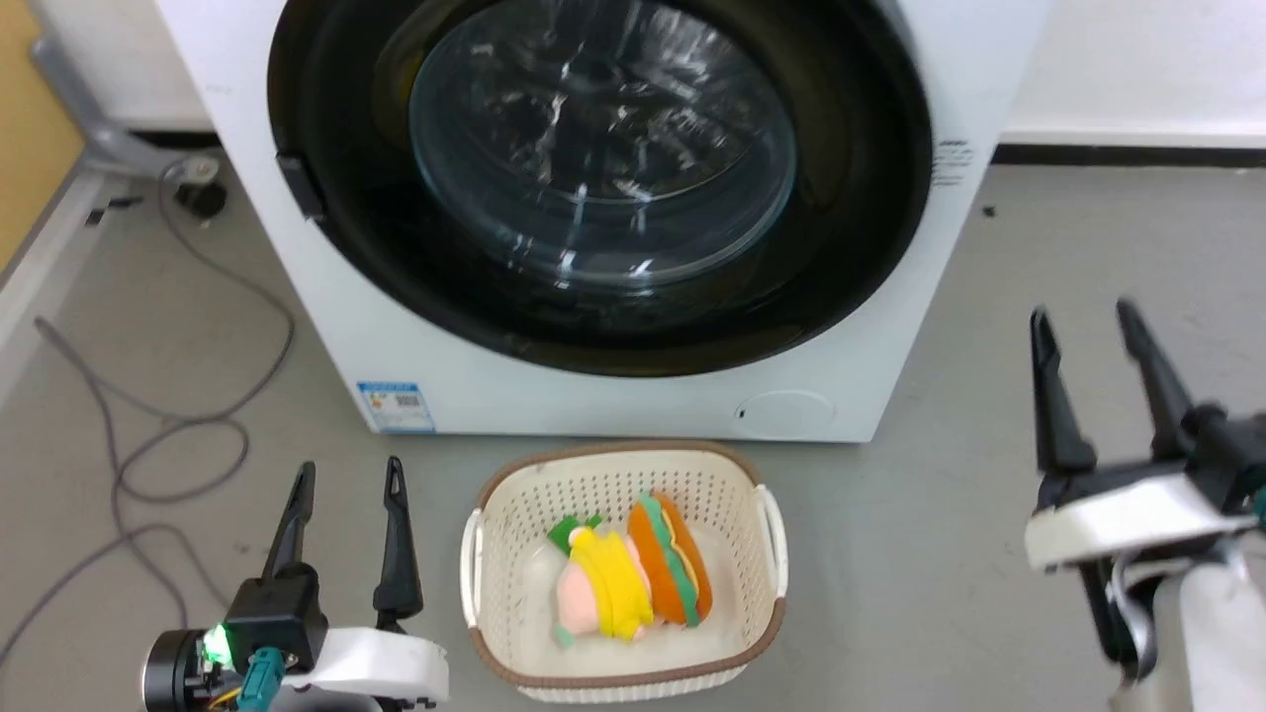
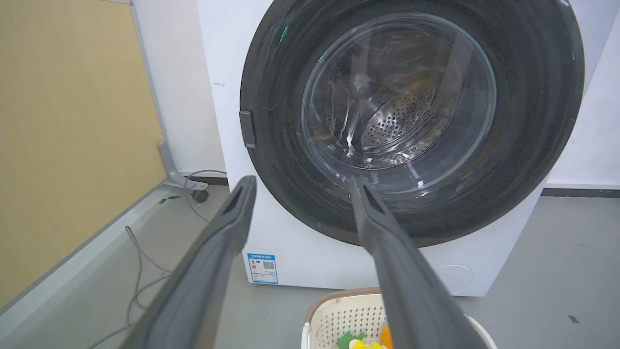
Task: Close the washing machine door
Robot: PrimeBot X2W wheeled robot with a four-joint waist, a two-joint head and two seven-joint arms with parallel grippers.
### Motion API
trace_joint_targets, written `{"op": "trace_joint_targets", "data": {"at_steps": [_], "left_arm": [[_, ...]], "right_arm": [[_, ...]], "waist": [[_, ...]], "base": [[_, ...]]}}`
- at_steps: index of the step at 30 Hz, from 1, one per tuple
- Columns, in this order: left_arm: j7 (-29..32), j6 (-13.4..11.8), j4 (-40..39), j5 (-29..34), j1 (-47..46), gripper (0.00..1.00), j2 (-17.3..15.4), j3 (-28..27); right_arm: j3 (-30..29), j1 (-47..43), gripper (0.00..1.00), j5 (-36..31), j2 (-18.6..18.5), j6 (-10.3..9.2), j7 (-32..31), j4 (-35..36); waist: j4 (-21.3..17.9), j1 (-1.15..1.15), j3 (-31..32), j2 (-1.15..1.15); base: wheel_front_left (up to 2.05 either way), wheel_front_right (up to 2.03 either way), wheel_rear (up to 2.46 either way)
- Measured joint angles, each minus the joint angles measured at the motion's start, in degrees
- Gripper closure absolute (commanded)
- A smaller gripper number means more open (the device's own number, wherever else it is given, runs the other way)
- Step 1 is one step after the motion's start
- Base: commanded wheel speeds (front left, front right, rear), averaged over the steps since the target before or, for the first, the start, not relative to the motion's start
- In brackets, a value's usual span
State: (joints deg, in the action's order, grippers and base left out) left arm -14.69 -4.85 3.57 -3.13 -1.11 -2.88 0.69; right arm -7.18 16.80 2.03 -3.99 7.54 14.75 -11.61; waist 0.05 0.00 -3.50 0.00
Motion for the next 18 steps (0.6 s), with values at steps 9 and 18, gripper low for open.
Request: {"op": "trace_joint_targets", "data": {"at_steps": [9,18], "left_arm": [[0.00,-0.03,1.09,0.04,2.15,0.00,0.01,0.18],[0.04,-0.58,2.29,0.38,3.49,1.00,0.00,-0.07]], "right_arm": [[0.71,-9.20,0.00,2.47,0.73,0.00,-0.01,0.14],[2.31,-14.95,1.00,8.38,0.83,0.00,-0.01,-0.26]], "waist": [[-1.59,0.00,3.18,0.00],[-1.34,-0.01,4.82,0.00]], "base": [[0.00,0.00,0.00],[0.00,0.00,0.00]]}}
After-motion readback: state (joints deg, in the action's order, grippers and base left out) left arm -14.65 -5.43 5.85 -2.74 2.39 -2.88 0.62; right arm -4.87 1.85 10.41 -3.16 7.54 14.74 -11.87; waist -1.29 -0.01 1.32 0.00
